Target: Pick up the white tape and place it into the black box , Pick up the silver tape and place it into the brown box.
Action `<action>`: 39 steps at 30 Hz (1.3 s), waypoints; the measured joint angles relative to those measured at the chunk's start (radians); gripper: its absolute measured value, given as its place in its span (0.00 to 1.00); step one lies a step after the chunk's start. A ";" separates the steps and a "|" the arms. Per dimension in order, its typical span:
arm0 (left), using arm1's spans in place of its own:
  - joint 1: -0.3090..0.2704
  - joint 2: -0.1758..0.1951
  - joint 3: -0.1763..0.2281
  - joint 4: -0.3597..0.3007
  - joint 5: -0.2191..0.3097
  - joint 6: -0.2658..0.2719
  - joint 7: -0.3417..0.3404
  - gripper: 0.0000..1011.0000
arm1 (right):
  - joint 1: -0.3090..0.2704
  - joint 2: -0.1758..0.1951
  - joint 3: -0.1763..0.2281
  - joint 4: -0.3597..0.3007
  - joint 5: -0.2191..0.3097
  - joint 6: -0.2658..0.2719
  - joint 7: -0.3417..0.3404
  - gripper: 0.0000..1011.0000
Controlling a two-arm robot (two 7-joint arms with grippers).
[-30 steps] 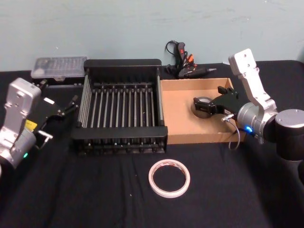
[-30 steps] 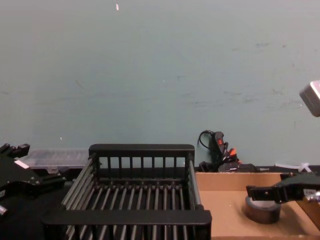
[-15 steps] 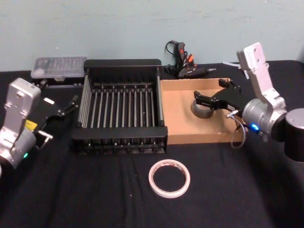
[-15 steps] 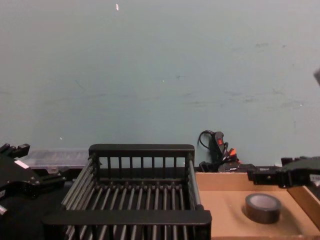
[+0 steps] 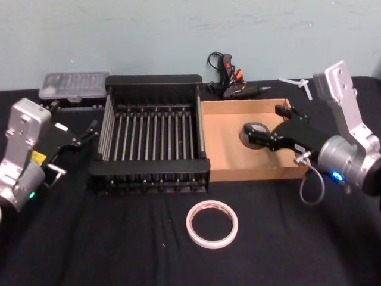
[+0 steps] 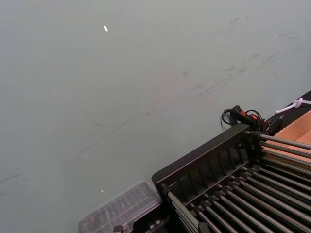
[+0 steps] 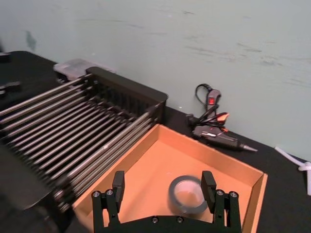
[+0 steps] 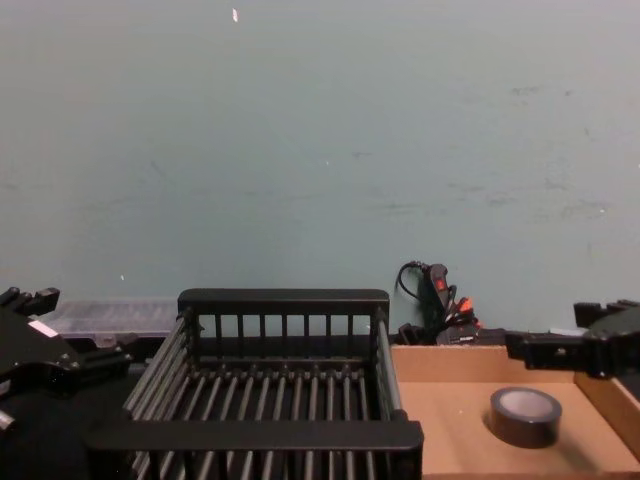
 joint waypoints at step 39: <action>0.000 0.000 0.000 0.000 0.000 0.000 0.000 0.99 | -0.193 0.139 -0.145 -0.170 -0.040 0.027 0.048 0.99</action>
